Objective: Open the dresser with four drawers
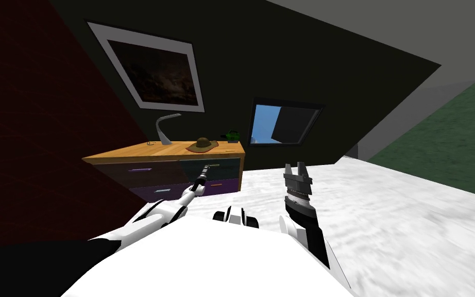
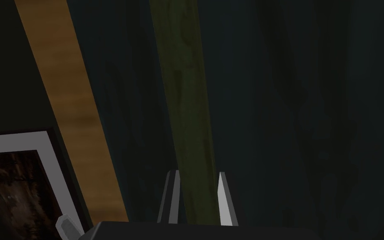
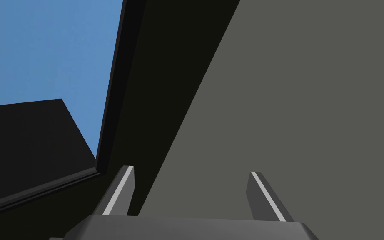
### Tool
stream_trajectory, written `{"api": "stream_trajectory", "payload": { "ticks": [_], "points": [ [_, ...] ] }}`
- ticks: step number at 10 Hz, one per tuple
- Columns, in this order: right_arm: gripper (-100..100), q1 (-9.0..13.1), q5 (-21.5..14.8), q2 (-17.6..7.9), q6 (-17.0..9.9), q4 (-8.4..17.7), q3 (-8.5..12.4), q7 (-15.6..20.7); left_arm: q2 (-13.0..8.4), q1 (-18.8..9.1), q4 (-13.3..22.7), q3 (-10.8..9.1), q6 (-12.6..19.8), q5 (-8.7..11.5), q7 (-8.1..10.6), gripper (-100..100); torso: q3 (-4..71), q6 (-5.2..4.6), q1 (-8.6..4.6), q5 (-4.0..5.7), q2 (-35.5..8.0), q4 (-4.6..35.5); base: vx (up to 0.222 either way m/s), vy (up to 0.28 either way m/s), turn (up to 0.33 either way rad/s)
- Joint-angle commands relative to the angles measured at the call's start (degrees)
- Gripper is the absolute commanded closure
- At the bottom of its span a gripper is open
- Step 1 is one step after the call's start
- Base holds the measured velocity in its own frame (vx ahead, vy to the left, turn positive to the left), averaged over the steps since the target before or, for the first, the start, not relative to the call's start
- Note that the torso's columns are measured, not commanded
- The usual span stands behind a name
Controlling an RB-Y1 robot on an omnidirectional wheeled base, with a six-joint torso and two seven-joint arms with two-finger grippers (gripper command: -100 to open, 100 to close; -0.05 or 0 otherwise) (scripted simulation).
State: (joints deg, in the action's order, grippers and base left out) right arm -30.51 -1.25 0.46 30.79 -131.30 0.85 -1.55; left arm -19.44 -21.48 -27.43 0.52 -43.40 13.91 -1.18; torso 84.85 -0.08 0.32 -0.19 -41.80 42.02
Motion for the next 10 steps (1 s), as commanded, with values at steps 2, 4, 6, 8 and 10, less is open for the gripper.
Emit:
{"api": "stream_trajectory", "payload": {
  "ticks": [2, 4, 6, 8, 10],
  "points": [
    [0, 0.0, 0.0, 0.0, 0.0, 0.0, 0.0, 0.0, 2.5, 1.4, 0.5, -0.42, 0.0, -2.2, -0.17, 100, 0.0, 0.08, -0.04, -0.06, 0.0, -0.1, 0.029, 0.028, 0.018],
    [0, 0.0, 0.0, 0.0, 0.0, 0.0, 0.0, 0.0, 4.7, 5.7, -6.1, -1.05, 1.7, -4.1, -0.81, 100, 0.2, -0.13, 0.04, -0.3, 0.3, -0.5, 0.061, 0.064, 0.011],
    [0, 0.0, 0.0, 0.0, 0.0, 0.0, 0.0, 0.0, 7.0, 10.3, -13.1, -1.67, 3.4, -6.1, -1.45, 100, 0.3, -0.37, -0.1, -0.42, 0.5, -0.6, 0.063, 0.062, 0.031],
    [0, 0.0, 0.0, 0.0, 0.0, 0.0, 0.0, 0.0, 7.2, 12.9, -15.2, -1.67, 3.4, -6.1, -1.45, 100, 0.3, -0.47, -0.29, -0.34, 0.6, -0.6, 0.046, 0.045, -0.025],
    [0, 0.0, 0.0, 0.0, 0.0, 0.0, 0.0, 0.0, 7.2, 12.9, -15.8, -1.67, 3.4, -6.1, -1.45, 100, 0.1, -0.37, -0.33, -0.32, 0.3, -0.5, -0.007, -0.005, 0.014]
  ]
}}
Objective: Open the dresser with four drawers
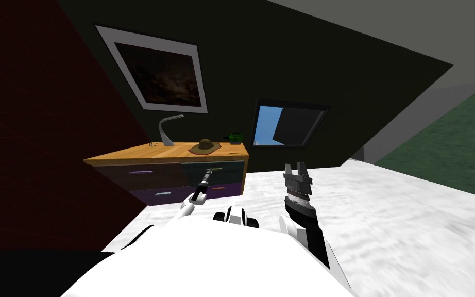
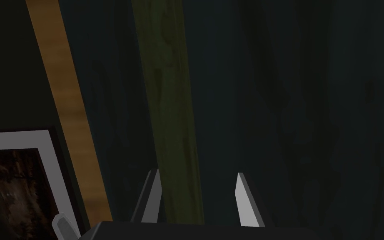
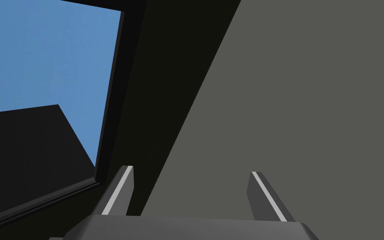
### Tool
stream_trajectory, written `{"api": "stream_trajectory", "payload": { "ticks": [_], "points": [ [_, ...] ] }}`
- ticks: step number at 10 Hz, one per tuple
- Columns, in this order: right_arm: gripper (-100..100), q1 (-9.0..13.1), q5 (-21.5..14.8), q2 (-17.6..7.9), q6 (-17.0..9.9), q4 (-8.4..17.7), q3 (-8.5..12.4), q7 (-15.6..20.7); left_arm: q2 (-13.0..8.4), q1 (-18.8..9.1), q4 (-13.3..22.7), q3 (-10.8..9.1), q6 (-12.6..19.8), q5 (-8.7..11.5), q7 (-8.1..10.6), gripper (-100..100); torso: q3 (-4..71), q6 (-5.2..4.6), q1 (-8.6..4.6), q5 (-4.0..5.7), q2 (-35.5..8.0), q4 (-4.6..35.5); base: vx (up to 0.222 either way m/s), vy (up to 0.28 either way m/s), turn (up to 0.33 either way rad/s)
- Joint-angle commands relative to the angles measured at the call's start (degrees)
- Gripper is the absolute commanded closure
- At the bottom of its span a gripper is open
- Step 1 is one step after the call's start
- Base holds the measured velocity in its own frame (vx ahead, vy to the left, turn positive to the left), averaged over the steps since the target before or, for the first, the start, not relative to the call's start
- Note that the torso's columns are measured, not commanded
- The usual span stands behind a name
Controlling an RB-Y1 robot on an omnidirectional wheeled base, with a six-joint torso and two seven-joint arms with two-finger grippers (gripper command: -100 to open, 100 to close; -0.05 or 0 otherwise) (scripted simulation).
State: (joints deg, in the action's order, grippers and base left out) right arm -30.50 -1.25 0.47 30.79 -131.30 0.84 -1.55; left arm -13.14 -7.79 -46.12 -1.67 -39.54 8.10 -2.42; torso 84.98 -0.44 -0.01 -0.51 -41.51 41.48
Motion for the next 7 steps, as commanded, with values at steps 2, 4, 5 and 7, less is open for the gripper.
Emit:
{"api": "stream_trajectory", "payload": {
  "ticks": [2, 4, 5, 7],
  "points": [
    [0, 0.0, 0.0, 0.0, 0.0, 0.0, 0.0, 0.0, 3.2, 1.1, 0.2, -0.11, 1.2, -2.2, -0.86, 100, 0.0, -0.17, -0.03, -0.03, 0.1, 0.0, 0.021, 0.024, 0.019],
    [0, 0.0, 0.0, 0.0, 0.0, 0.0, 0.0, 0.0, 3.2, 1.5, 2.2, -0.11, -0.2, -2.2, -0.86, 100, 0.2, -0.22, 0.04, -0.09, 0.4, -0.1, 0.039, 0.04, -0.009],
    [0, 0.0, 0.0, 0.0, 0.0, 0.0, 0.0, 0.0, 3.2, 2.8, -0.3, -0.11, 1.2, -2.2, -0.86, 100, 0.1, -0.17, -0.07, -0.01, 0.2, 0.0, 0.01, 0.003, -0.018],
    [0, 0.0, 0.0, 0.0, 0.0, 0.0, 0.0, 0.0, 3.2, 3.4, -0.4, -0.11, 1.2, -2.2, -0.86, 100, 0.0, -0.07, -0.07, 0.01, 0.0, 0.0, 0.001, -0.007, -0.002]
  ]
}}
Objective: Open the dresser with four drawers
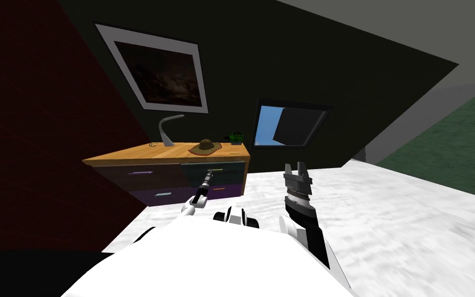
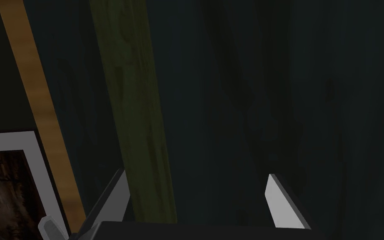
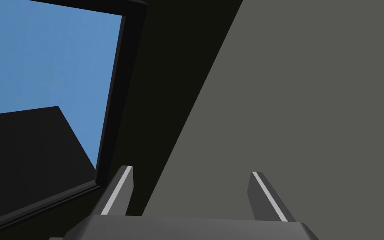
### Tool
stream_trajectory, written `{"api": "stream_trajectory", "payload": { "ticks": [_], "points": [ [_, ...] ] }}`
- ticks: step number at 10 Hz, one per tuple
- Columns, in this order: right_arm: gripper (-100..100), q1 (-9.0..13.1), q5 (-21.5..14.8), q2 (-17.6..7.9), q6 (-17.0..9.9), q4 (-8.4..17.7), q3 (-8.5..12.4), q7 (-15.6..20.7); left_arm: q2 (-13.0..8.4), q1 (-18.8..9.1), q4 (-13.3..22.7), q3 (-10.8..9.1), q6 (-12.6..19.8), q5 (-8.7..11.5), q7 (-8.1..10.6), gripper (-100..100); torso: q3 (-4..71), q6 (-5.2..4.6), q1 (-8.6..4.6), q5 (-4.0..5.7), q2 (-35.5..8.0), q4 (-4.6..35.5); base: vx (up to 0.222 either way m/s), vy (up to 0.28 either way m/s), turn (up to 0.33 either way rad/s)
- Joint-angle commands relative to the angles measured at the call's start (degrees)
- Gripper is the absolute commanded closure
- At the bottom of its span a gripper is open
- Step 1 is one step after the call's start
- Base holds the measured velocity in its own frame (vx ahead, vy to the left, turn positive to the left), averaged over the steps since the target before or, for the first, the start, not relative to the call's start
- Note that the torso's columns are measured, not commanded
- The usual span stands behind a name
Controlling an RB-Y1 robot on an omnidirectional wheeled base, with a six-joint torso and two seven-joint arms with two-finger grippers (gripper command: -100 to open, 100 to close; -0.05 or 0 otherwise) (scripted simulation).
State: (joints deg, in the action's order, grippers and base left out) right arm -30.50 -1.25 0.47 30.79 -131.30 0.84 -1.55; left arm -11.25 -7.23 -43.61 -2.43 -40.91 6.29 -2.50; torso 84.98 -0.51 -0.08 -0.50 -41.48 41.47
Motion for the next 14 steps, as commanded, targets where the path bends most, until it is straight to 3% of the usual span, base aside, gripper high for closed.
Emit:
{"api": "stream_trajectory", "payload": {
  "ticks": [1, 2, 3, 4, 5, 8, 9, 11, 12, 14],
  "points": [
    [0, 0.0, 0.0, 0.0, 0.0, 0.0, 0.0, 0.0, 1.3, 3.3, -4.9, 0.65, 2.5, -0.4, -0.78, 100, 0.0, 0.0, 0.06, -0.02, 0.0, 0.0, -0.007, -0.003, 0.018],
    [0, 0.0, 0.0, 0.0, 0.0, 0.0, 0.0, 0.0, 3.4, 5.3, -6.9, 0.02, 4.2, -2.3, -1.43, 100, 0.0, -0.04, 0.07, 0.0, 0.0, 0.1, 0.04, 0.042, 0.029],
    [0, 0.0, 0.0, 0.0, 0.0, 0.0, 0.0, 0.0, 3.6, 7.5, -10.5, 0.02, 4.2, -2.3, -1.43, 100, 0.1, -0.13, 0.11, -0.05, 0.2, 0.0, 0.052, 0.055, -0.019],
    [0, 0.0, 0.0, 0.0, 0.0, 0.0, 0.0, 0.0, 3.6, 7.9, -11.9, 0.02, 4.2, -2.3, -1.43, 100, 0.2, -0.13, 0.09, -0.03, 0.3, 0.0, 0.031, 0.028, -0.035],
    [0, 0.0, 0.0, 0.0, 0.0, 0.0, 0.0, 0.0, 5.8, 9.8, -14.2, -0.61, 5.8, -4.3, -2.07, 100, 0.1, -0.03, 0.0, 0.03, 0.2, 0.0, 0.061, 0.049, 0.036],
    [0, 0.0, 0.0, 0.0, 0.0, 0.0, 0.0, 0.0, 5.9, 12.6, -18.4, -0.61, 5.8, -4.3, -2.07, 100, 0.0, 0.01, -0.05, 0.05, 0.0, 0.1, 0.029, 0.022, -0.008],
    [0, 0.0, 0.0, 0.0, 0.0, 0.0, 0.0, 0.0, 8.2, 14.5, -20.9, -1.23, 7.5, -6.2, -2.71, 100, -0.1, 0.1, -0.01, 0.08, -0.1, 0.1, 0.038, 0.034, 0.013],
    [0, 0.0, 0.0, 0.0, 0.0, 0.0, 0.0, 0.0, 8.2, 17.2, -24.9, -1.23, 7.5, -6.2, -2.71, 100, 0.0, 0.16, 0.2, 0.05, 0.0, 0.1, 0.038, 0.029, -0.012],
    [0, 0.0, 0.0, 0.0, 0.0, 0.0, 0.0, 0.0, 10.6, 19.1, -27.8, -1.86, 9.2, -8.1, -3.36, 100, 0.0, 0.24, 0.2, 0.07, -0.1, 0.1, 0.057, 0.042, 0.014],
    [0, 0.0, 0.0, 0.0, 0.0, 0.0, 0.0, 0.0, 10.6, 21.3, -31.1, -1.86, 9.2, -8.1, -3.36, 100, 0.0, 0.32, 0.33, 0.08, 0.0, 0.1, 0.042, 0.028, -0.021]
  ]
}}
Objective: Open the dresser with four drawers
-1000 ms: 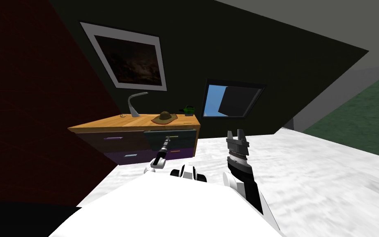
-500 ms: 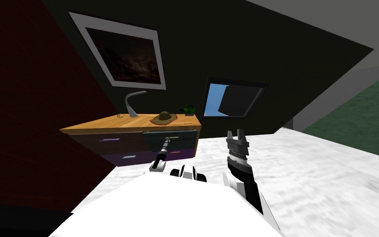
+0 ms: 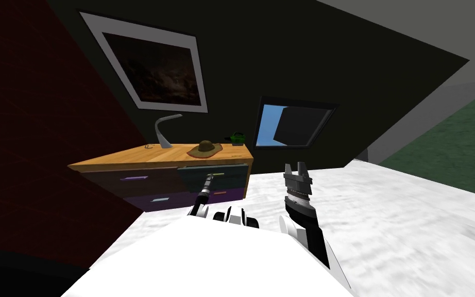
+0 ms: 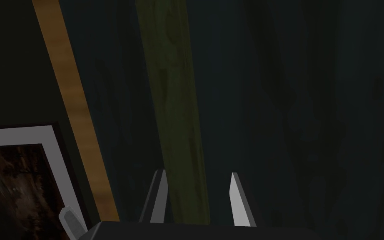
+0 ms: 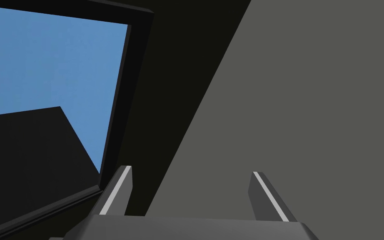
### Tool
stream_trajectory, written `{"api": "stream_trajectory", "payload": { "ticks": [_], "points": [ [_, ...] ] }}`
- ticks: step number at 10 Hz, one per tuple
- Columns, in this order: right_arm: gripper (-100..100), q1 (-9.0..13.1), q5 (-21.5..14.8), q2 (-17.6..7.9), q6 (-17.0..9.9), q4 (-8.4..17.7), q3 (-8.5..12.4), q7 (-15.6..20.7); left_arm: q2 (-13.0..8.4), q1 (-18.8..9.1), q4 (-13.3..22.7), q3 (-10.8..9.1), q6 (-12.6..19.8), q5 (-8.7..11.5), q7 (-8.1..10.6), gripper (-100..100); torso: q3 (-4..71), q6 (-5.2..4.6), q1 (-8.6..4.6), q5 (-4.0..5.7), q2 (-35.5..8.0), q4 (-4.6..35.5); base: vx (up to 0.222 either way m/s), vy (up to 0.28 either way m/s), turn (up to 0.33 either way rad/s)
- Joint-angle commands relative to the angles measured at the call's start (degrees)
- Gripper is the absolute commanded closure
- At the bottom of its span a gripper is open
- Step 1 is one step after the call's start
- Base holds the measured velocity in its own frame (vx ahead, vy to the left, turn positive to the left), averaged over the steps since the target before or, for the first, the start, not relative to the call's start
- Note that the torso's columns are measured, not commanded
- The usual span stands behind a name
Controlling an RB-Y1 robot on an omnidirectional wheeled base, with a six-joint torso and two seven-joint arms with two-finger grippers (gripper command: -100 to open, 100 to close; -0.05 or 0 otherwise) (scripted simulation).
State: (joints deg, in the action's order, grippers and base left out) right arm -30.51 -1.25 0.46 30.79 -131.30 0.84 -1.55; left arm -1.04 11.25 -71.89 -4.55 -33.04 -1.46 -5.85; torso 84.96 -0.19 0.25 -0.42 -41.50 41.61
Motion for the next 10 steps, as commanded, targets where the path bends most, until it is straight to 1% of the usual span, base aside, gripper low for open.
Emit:
{"api": "stream_trajectory", "payload": {
  "ticks": [1, 2, 3, 4, 5, 6, 7, 9, 10],
  "points": [
    [0, 0.0, 0.0, 0.0, 0.0, 0.0, 0.0, 0.0, 0.4, 3.4, -3.1, 0.26, 1.3, -0.4, -0.01, 100, -0.1, 0.15, 0.0, 0.05, -0.2, 0.1, 0.011, -0.003, -0.001],
    [0, 0.0, 0.0, 0.0, 0.0, 0.0, 0.0, 0.0, 2.7, 5.5, -7.1, -0.36, 2.9, -2.3, -0.65, 100, -0.2, 0.19, 0.05, 0.05, -0.3, 0.1, 0.047, 0.03, 0.008],
    [0, 0.0, 0.0, 0.0, 0.0, 0.0, 0.0, 0.0, 2.7, 6.9, -8.8, -0.36, 2.9, -2.3, -0.65, 100, -0.1, 0.23, 0.19, 0.07, -0.2, 0.1, 0.052, 0.028, -0.03],
    [0, 0.0, 0.0, 0.0, 0.0, 0.0, 0.0, 0.0, 2.7, 8.0, -9.6, -0.36, 2.9, -2.3, -0.65, 100, -0.2, 0.4, 0.26, 0.18, -0.3, 0.3, 0.029, 0.012, -0.013],
    [0, 0.0, 0.0, 0.0, 0.0, 0.0, 0.0, 0.0, 2.7, 6.7, -9.4, 0.03, 2.6, -2.3, -0.52, 100, -0.3, 0.52, 0.28, 0.21, -0.5, 0.3, 0.01, -0.003, -0.007],
    [0, 0.0, 0.0, 0.0, 0.0, 0.0, 0.0, 0.0, 2.7, 7.3, -11.4, 0.27, 3.8, -2.4, -0.47, 100, -0.3, 0.38, 0.17, 0.23, -0.6, 0.4, -0.09, -0.027, 0.0],
    [0, 0.0, 0.0, 0.0, 0.0, 0.0, 0.0, 0.0, 2.7, 7.4, -11.9, 0.32, 4.1, -2.5, -0.46, 100, -0.5, 0.34, -0.07, 0.3, -1.0, 0.6, -0.15, -0.05, 0.01],
    [0, 0.0, 0.0, 0.0, 0.0, 0.0, 0.0, 0.0, 2.7, 8.1, -14.0, 0.55, 5.7, -2.6, -0.36, 100, -0.7, 0.34, -0.25, 0.42, -1.2, 0.7, -0.192, -0.042, 0.008],
    [0, 0.0, 0.0, 0.0, 0.0, 0.0, 0.0, 0.0, 2.8, 7.9, -13.4, 0.7, 5.3, -2.6, -0.31, 100, -0.6, 0.39, -0.13, 0.49, -1.1, 0.8, -0.085, -0.018, -0.012]
  ]
}}
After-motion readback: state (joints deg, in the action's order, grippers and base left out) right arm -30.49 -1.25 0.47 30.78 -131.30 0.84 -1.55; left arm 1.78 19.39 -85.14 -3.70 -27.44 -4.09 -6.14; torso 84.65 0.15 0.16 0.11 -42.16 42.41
